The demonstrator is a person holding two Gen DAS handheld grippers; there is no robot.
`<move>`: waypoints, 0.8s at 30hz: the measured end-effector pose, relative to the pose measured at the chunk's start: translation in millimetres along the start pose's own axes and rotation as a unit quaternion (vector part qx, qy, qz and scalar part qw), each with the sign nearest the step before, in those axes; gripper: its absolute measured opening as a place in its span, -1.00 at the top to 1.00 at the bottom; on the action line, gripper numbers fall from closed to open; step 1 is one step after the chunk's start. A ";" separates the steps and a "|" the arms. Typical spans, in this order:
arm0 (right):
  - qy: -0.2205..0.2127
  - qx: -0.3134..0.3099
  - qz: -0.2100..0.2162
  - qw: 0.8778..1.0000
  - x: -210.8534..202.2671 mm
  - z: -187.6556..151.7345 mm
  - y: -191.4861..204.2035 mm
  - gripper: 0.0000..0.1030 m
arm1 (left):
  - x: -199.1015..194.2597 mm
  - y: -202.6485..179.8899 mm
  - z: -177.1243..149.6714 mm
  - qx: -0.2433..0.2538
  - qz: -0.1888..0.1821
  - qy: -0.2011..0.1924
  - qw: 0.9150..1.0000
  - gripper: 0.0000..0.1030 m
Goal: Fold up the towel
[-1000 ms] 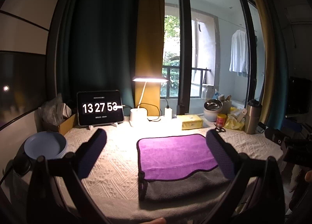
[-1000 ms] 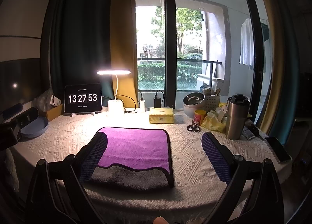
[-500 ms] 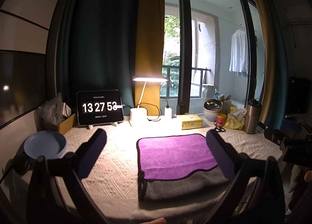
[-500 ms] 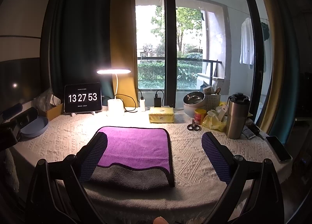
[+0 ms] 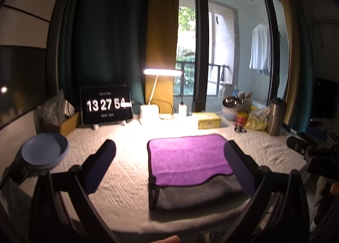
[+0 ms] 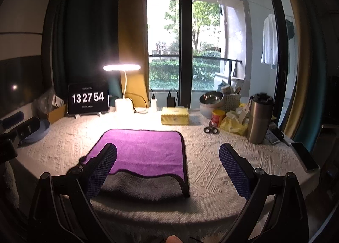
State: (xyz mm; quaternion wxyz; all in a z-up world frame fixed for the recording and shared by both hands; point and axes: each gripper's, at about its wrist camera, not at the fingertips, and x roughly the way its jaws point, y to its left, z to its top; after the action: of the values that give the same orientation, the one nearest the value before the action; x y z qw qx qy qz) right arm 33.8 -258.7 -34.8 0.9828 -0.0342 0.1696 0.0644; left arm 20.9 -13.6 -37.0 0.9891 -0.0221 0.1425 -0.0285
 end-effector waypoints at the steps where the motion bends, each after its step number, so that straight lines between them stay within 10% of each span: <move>1: 0.007 0.001 0.000 1.000 4.3 -2.8 -1.4 -0.92 | 5.4 0.9 -1.2 -0.001 -0.002 0.007 1.000 -0.99; 18: 0.111 0.005 0.023 0.994 85.7 -48.2 -16.9 -0.32 | 99.8 13.0 -52.4 -0.010 -0.017 0.130 0.991 -0.96; 24: 0.133 0.006 0.031 0.991 107.7 -58.3 -22.7 -0.14 | 126.4 16.0 -73.3 -0.005 -0.021 0.178 0.984 -0.54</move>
State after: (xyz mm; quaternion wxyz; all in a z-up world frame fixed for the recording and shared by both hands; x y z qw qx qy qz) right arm 118.3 -274.0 -124.9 0.9494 -0.0312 0.2997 0.0883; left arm 121.9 -8.2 -143.6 0.9470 -0.0241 0.3162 -0.0518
